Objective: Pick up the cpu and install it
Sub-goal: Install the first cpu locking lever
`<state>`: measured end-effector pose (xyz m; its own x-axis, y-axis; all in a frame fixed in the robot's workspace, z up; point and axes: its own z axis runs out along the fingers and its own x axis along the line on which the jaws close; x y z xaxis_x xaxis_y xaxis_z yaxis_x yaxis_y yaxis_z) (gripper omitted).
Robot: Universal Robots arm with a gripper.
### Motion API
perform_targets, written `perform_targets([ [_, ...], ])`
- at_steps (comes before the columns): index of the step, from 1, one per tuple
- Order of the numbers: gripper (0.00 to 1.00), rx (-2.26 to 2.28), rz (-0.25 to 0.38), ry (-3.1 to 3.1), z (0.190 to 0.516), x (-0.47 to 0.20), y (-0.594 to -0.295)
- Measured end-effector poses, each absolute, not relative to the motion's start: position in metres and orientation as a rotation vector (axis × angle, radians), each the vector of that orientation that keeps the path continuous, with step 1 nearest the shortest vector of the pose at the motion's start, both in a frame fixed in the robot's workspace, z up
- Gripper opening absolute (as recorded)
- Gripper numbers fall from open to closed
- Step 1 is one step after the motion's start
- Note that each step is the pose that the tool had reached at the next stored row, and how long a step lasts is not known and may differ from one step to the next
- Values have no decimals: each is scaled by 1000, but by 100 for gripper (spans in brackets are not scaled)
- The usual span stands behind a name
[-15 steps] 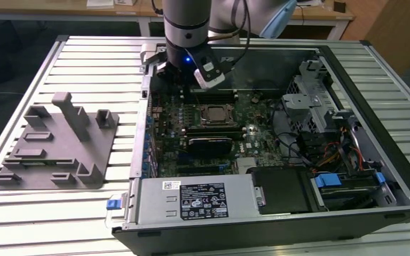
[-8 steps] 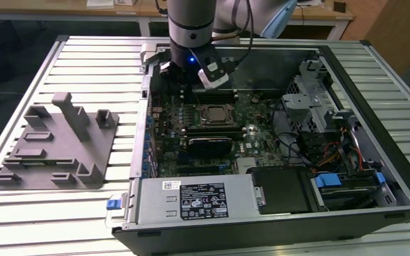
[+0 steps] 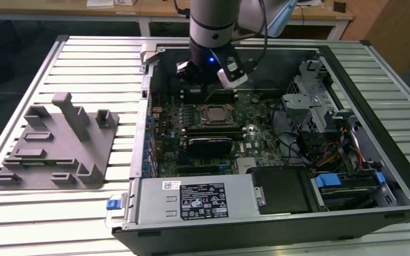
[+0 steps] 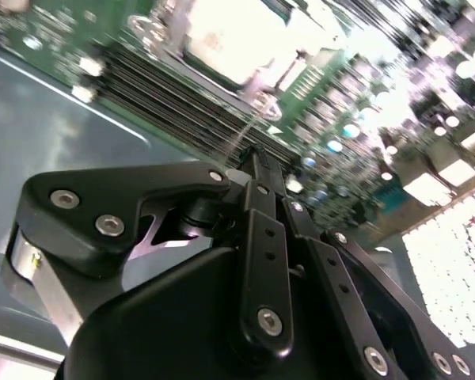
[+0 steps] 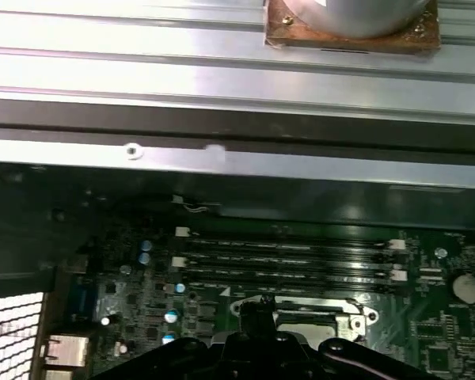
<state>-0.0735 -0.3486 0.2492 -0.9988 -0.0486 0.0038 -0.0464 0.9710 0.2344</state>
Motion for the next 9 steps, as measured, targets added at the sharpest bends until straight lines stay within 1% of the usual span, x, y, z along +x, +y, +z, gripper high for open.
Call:
perform_targets([
  [7, 11, 73, -369, -3109, 249, -67, -349],
  [9, 11, 59, -360, -3116, 249, -67, -348],
])
